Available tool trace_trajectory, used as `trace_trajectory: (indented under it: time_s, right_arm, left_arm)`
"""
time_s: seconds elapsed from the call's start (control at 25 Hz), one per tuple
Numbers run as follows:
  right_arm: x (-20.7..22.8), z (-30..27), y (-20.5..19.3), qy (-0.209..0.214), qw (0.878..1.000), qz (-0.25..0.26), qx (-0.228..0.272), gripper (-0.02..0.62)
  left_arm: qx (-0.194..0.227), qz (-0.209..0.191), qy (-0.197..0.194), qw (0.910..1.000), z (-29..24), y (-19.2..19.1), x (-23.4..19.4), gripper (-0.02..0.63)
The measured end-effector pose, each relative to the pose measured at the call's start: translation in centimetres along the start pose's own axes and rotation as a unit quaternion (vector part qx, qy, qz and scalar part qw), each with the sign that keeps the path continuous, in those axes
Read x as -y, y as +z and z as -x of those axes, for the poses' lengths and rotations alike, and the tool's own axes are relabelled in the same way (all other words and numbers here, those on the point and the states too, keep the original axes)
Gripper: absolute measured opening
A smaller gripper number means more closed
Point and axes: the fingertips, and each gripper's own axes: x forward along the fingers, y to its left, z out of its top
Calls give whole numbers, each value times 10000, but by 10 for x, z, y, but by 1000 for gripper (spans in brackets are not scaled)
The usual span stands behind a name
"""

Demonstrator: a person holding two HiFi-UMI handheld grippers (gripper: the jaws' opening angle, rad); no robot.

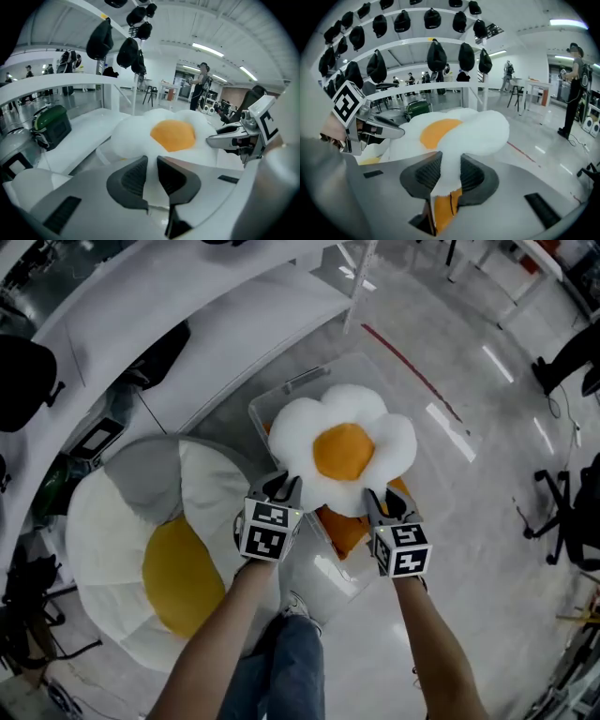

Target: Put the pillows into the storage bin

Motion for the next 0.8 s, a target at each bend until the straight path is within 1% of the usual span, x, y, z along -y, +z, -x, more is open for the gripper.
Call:
trace_trajectory:
  time_s: [0.16,0.28,0.36,0.48,0.56,0.68,0.72,0.76,0.8]
  right_arm:
    - [48,-2,-51,-307,9987,-364,-165,98]
    - [70,-9,-90,-486,9966,-595,-288,101]
    - [75,-13,-115,-557,9949,-738,-399,107]
    - [77,-22,-144,-622,9928,-883,-509,122]
    - [77,-26,-155,-648,9917,-942,-587,139]
    - [73,-29,-169,-660,9890,-1023,-842,172]
    - [72,-30,-172,-656,9880,-1065,-912,185]
    - [72,-31,-175,-656,9869,-1121,-953,209]
    - [72,-31,-175,-666,9861,-1175,-964,217]
  left_arm:
    - [-172,-310,-316,9989,-57,-13,44,71]
    - [-423,-530,-519,9963,-90,-35,65,71]
    - [-593,-680,-605,9941,-105,-51,74,72]
    - [-780,-907,-613,9909,-121,-70,79,77]
    - [-930,-1001,-584,9889,-129,-80,80,80]
    - [-1314,-1208,-563,9823,-135,-98,82,117]
    - [-1401,-1231,-535,9810,-136,-102,81,129]
    - [-1431,-1211,-493,9810,-136,-104,79,135]
    - [-1416,-1167,-451,9820,-135,-104,77,145]
